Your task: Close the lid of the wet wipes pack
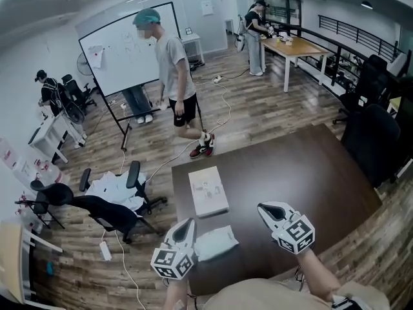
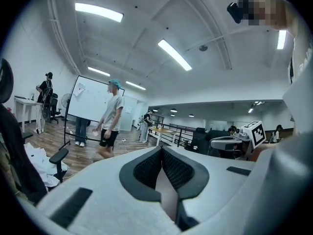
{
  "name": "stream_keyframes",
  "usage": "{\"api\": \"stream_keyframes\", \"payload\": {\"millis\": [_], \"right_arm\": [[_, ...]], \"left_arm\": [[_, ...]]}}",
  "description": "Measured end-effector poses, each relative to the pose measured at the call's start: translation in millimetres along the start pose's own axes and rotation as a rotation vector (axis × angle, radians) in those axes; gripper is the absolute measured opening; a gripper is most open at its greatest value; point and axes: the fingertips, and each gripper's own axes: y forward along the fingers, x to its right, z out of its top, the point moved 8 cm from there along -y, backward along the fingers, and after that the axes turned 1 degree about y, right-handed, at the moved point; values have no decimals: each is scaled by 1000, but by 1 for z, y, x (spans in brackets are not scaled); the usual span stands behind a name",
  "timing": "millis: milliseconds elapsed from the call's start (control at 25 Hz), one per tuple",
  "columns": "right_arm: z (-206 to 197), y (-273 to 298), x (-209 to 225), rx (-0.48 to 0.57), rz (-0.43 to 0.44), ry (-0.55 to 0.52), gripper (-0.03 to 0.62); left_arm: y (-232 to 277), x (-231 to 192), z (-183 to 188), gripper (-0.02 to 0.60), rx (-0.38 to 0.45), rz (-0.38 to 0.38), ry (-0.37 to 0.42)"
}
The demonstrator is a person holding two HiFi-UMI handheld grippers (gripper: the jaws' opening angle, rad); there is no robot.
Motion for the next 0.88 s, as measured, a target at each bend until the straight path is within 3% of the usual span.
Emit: {"api": "stream_keyframes", "payload": {"millis": [280,880], "right_arm": [[-5,10,-19,-12,-5,-65,14],[-9,10,-21,-3,-16,-13,14]], "left_arm": [[-9,-12,-5,9,41,75,4],[-14,-20,-26,9,2,61,-76]]}}
